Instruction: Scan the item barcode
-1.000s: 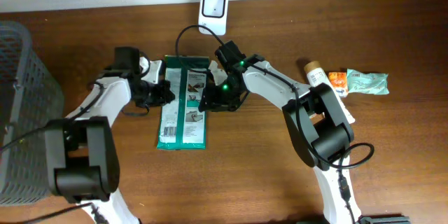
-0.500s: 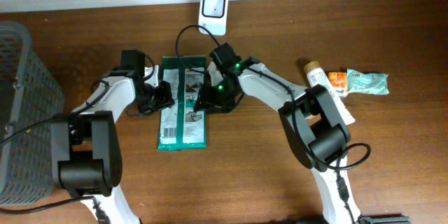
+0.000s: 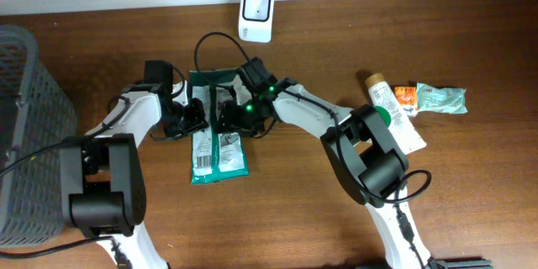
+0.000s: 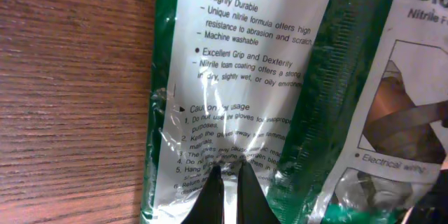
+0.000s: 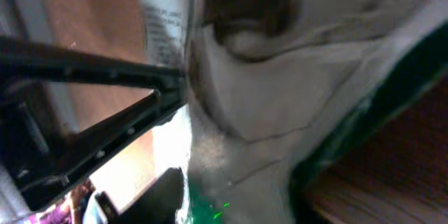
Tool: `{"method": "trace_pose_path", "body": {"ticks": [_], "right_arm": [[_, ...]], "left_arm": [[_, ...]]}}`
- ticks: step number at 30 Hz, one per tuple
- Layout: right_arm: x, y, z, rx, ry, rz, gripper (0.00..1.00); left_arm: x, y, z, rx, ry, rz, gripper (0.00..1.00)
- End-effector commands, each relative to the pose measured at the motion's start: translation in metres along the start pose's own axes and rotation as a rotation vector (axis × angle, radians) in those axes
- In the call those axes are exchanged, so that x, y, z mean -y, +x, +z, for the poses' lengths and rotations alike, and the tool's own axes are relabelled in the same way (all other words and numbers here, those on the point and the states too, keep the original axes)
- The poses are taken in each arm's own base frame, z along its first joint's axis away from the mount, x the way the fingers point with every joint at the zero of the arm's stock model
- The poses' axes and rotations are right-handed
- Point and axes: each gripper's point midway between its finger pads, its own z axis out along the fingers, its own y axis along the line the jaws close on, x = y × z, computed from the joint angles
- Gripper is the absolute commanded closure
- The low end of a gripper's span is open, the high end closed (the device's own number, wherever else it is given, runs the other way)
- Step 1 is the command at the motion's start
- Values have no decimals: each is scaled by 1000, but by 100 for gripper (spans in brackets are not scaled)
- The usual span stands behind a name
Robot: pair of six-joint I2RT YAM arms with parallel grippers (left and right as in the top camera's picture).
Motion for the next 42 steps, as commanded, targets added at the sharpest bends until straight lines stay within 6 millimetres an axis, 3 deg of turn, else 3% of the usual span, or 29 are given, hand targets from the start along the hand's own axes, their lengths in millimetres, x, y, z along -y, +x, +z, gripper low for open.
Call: {"method": "trace_pose_path", "body": {"ticks": [1, 8, 9, 12, 17, 21, 22, 24, 26, 29, 31, 35, 37, 38, 41, 42], "right_arm": [[29, 15, 27, -28, 99, 14, 71], [30, 8, 37, -5, 79, -12, 69], [29, 7, 38, -2, 76, -15, 71], [32, 7, 36, -4, 79, -6, 93], [23, -1, 13, -29, -43, -78, 96], [10, -17, -32, 26, -76, -172, 96], [-1, -19, -51, 43, -98, -224, 96], [-23, -20, -81, 74, -140, -297, 96], [-44, -17, -112, 99, -188, -365, 96], [-66, -6, -158, 125, -245, -444, 96], [-75, 0, -191, 166, -240, -474, 96], [-88, 10, -249, 259, -227, -517, 96], [-90, 14, -265, 288, -215, -541, 96], [-92, 15, -271, 301, -213, -549, 96], [-89, 11, -271, 326, -153, -551, 96], [-86, 8, -269, 339, -101, -547, 96]], "left_arm": [[-31, 23, 18, -77, -112, -48, 100], [-31, 24, 18, -79, -113, -49, 100], [-31, 24, 18, -79, -113, -49, 100], [-32, 23, 18, -77, -116, -48, 100], [-38, 7, 2, -32, -123, -70, 100], [-37, -25, -53, 97, -101, -43, 100], [-34, -35, -79, 156, -94, -24, 100], [-32, -42, -105, 223, -87, -22, 100], [-35, -45, -121, 263, -91, -30, 100], [-60, -51, -136, 310, -171, -68, 100], [-78, -53, -142, 319, -214, -50, 100], [-89, -55, -147, 322, -235, 21, 100], [-88, -55, -147, 321, -234, 23, 83], [-88, -55, -147, 321, -234, 23, 58], [-89, -54, -146, 319, -235, 22, 1], [-89, -54, -146, 319, -235, 22, 1]]}}
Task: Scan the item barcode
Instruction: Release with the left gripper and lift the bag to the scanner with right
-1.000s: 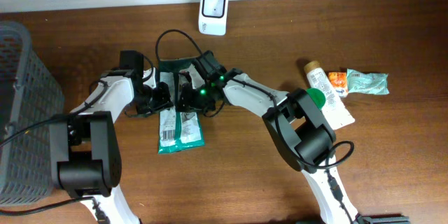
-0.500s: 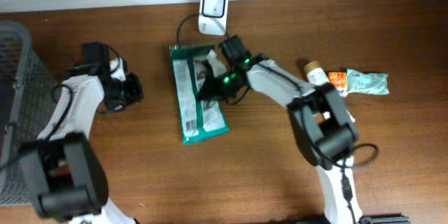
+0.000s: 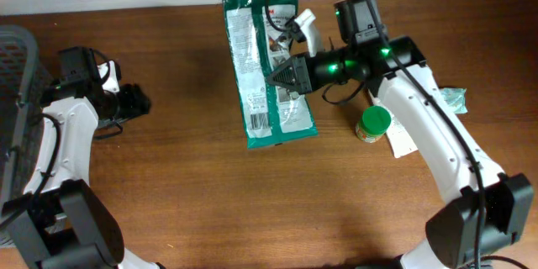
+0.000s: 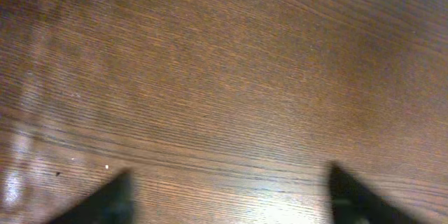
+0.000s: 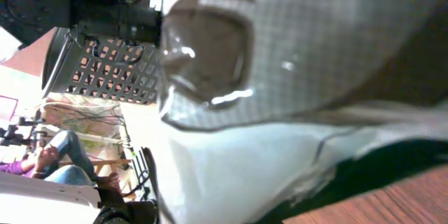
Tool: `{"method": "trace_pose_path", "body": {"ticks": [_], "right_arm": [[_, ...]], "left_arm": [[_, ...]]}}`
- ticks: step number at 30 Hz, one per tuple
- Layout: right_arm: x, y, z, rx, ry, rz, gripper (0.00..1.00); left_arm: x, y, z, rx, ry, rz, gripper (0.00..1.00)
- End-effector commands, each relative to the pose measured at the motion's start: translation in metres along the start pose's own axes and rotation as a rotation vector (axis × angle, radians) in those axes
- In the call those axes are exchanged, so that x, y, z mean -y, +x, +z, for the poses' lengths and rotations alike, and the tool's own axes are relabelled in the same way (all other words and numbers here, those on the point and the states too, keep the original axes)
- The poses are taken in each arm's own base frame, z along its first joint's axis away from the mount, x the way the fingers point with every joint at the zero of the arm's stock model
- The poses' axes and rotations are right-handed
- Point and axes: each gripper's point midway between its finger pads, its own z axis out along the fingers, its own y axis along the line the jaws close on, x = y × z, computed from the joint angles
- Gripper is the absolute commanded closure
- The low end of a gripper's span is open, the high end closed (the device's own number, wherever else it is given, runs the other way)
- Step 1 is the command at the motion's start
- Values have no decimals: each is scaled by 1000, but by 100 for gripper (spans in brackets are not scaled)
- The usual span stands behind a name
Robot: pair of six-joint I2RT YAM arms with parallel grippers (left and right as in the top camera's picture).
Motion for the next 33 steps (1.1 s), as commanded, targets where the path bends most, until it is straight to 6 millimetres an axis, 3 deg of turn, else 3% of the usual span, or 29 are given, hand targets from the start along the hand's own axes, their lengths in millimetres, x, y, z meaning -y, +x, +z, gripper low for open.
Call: {"method": "trace_pose_path", "body": {"ticks": [1, 5, 13, 15, 17, 19, 25, 30, 33], "right_arm": [[6, -5, 1, 14, 139, -44, 96], [11, -24, -5, 56, 399, -94, 96], [-31, -128, -44, 321, 924, -565, 96], [-32, -158, -41, 390, 1040, -704, 96], [-26, -172, -31, 397, 1082, -798, 96], [-6, -186, -2, 354, 1129, -946, 96], [59, -202, 65, 258, 1307, -1209, 96], [110, -201, 107, 215, 1404, -1379, 96], [145, -191, 131, 210, 1353, -1407, 96]], "left_arm": [[-1, -3, -2, 10, -7, 23, 1], [-5, -3, -2, 11, -32, 23, 1], [-5, -3, -2, 11, -33, 23, 1], [-5, -3, -2, 11, -33, 23, 1], [-5, -3, -2, 11, -33, 23, 1], [-5, -3, -2, 11, -33, 23, 1], [-5, -3, -2, 11, -32, 24, 1], [-5, -3, -2, 11, -32, 24, 1], [-5, -3, -2, 11, -33, 24, 1]]}}
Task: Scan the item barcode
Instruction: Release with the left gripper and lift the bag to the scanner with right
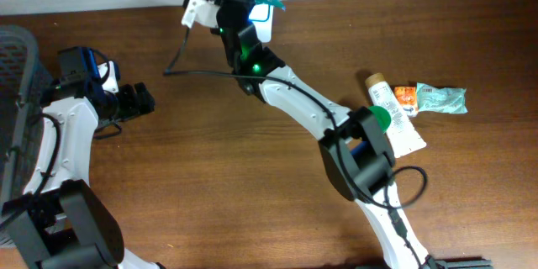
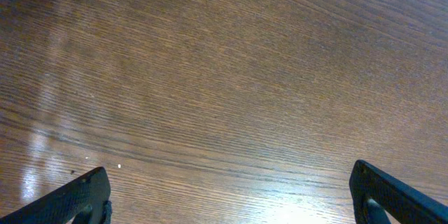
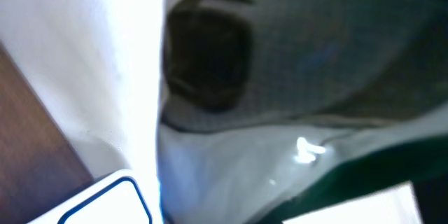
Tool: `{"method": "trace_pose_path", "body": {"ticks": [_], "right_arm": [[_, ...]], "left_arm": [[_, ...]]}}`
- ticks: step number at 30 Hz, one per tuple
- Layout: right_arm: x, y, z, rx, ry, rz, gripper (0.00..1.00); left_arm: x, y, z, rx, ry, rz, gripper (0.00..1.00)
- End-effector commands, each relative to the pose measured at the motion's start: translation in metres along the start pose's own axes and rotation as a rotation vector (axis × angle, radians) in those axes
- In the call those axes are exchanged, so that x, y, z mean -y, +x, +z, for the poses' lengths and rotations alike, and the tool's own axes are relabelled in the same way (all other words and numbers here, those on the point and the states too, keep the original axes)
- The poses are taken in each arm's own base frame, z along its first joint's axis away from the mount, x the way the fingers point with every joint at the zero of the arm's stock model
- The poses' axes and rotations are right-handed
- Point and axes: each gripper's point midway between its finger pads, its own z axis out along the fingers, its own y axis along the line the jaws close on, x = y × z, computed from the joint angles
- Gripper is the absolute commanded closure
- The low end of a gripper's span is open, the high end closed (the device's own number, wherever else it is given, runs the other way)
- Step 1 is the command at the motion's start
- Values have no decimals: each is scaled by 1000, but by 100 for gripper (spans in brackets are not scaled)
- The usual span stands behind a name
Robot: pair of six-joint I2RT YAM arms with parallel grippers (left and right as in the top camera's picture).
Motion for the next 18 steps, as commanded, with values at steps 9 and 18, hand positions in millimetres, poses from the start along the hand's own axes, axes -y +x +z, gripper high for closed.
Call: {"method": "trace_pose_path", "body": {"ticks": [9, 18], "right_arm": [[-21, 54, 33, 4, 12, -49, 96], [-22, 51, 37, 84, -18, -204, 96]], "left_arm": [[1, -3, -2, 9, 0, 14, 1], [1, -3, -2, 9, 0, 14, 1]]}}
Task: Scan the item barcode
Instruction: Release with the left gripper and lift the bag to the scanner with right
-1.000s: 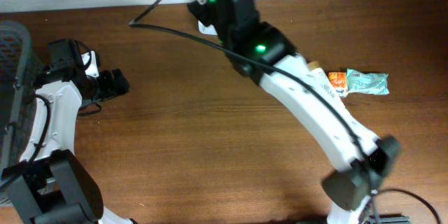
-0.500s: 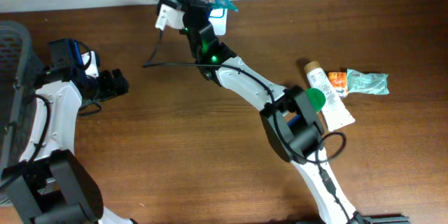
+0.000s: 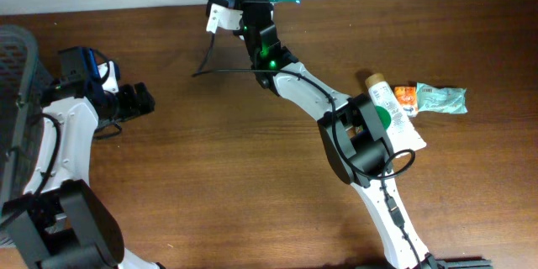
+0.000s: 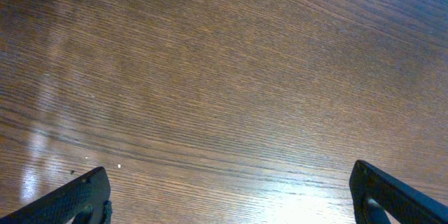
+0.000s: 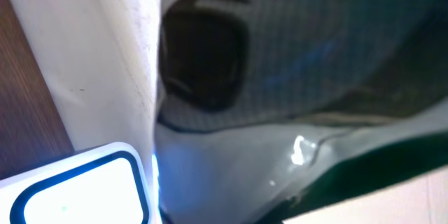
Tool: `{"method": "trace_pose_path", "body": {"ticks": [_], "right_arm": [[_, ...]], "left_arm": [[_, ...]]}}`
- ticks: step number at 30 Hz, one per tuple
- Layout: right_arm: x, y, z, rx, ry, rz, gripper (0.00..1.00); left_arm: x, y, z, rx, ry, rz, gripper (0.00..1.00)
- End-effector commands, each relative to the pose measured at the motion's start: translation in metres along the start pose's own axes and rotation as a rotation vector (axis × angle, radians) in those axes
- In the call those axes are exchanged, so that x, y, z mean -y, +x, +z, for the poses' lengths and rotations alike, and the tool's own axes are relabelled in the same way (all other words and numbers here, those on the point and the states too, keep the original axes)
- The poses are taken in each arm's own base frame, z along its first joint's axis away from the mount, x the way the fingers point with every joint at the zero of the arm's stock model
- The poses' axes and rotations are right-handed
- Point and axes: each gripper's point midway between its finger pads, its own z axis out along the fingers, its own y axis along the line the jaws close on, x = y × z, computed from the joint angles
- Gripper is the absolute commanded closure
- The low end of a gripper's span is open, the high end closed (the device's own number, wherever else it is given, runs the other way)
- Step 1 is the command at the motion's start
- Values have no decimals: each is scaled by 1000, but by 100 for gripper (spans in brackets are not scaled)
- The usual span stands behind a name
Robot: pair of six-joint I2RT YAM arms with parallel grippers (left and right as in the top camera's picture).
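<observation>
The green glove packet hangs at the table's back edge, and my right gripper (image 3: pixel 247 0) is shut on it from below. In the right wrist view the packet's clear plastic (image 5: pixel 294 77) fills the frame. The white scanner with its blue-lit rim (image 5: pixel 70 189) shows at the lower left, right beside the packet. The packet hides the scanner in the overhead view, and the barcode faces away from the cameras. My left gripper (image 3: pixel 139 101) stands open at the left over bare wood, its fingertips (image 4: pixel 84 196) far apart with nothing between them.
A grey mesh basket (image 3: pixel 13 134) stands at the left edge. At the right lie a tube with a green cap (image 3: pixel 395 118) and an orange-and-teal sachet (image 3: pixel 433 98). A black cable (image 3: pixel 227 69) runs across the table under the right arm.
My right gripper and the packet have shifted a little to the right along the back edge. More of the scanner now shows in the right wrist view. The left arm has not moved.
Both grippers were at the packet lying flat mid-table. Then my right gripper held it in the air and the left had drawn back, open, to the left. After that the packet was at the back edge by the scanner, where it stays.
</observation>
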Motion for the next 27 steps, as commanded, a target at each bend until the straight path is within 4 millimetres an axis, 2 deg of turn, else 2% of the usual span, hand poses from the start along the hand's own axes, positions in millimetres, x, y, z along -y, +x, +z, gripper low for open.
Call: {"method": "trace_pose_path", "body": {"ticks": [1, 4, 9, 12, 15, 19, 21, 24, 27], "right_arm": [[6, 2, 3, 22, 8, -38, 96], [8, 3, 3, 22, 14, -36, 96], [9, -9, 0, 43, 29, -29, 96], [11, -18, -3, 56, 29, 59, 96], [36, -27, -9, 74, 56, 255, 96], [73, -24, -17, 33, 117, 297, 96], [77, -20, -22, -5, 79, 304, 96], [68, -18, -40, -85, -80, 438, 96], [83, -17, -63, -141, -143, 573, 96]], "left_arm": [[1, -3, -2, 9, 0, 14, 1], [1, -3, -2, 9, 0, 14, 1], [1, -3, -2, 9, 0, 14, 1], [1, -3, -2, 9, 0, 14, 1], [1, -3, -2, 9, 0, 14, 1], [1, -3, -2, 9, 0, 14, 1], [1, -3, -2, 9, 0, 14, 1], [1, -2, -2, 9, 0, 14, 1], [1, -3, -2, 9, 0, 14, 1]]}}
